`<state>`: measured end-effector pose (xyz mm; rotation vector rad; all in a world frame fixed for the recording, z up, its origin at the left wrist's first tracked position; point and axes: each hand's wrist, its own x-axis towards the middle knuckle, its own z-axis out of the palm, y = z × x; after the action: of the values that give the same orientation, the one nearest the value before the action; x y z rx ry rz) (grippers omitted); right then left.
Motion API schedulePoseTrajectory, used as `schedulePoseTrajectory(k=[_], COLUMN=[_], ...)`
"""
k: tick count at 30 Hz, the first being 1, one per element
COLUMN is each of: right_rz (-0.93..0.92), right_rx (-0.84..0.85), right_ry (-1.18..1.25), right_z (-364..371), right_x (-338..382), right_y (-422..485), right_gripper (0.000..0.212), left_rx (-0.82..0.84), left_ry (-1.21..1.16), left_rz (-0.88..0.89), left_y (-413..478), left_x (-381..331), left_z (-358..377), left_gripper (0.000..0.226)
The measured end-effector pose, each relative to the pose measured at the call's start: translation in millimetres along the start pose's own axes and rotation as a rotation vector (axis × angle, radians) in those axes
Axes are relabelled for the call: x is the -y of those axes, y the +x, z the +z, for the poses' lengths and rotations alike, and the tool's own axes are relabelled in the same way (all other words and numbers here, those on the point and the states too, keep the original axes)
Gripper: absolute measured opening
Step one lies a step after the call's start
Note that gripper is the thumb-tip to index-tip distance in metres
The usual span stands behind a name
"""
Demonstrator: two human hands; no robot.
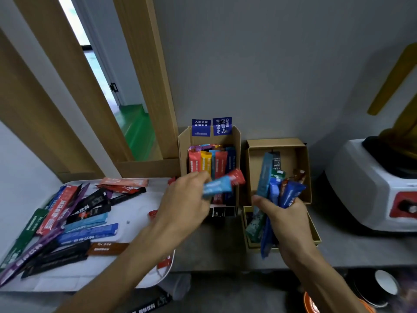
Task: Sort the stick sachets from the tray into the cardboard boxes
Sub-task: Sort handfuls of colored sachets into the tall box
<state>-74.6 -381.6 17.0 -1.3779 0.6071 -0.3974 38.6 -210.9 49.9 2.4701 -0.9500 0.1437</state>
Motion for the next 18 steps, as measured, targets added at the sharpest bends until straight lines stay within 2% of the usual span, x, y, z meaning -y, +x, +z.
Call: schedulePoseTrajectory(k=[1,3,6,12,16,18], right_rz=[0.002,0.016,0.040,0.072,0.089,0.093], right_rx=[-0.019,-0.040,-0.035,-0.054,-0.049,-0.047], right_ry=[0.029,0.054,0.064,0.098,0.098,0.105], right_z=[-3,-9,-11,-14,-13,-13], right_x=[1,0,-4,-6,-7,-7], right_y=[2,3,2,0,0,1], right_gripper=[0.022,0.024,0.025,0.029,0.029,0.026], left_rx=[-0.058,-0.080,-0.046,-0.099,-0.090,-0.050], left_ry=[-0.125,-0.305,-0.452,-0.419,-0.503,-0.572], left_rz=[-0.114,-0.269,-0.366,-0.364,-0.309,-0.286], left_y=[1,13,34,42,38,37], left_x=[3,2,-8,-9,-1,2], left_z=[4,20,46,71,77,81], left_gripper=[0.006,0.010,0.019,0.028,0.012,0.016])
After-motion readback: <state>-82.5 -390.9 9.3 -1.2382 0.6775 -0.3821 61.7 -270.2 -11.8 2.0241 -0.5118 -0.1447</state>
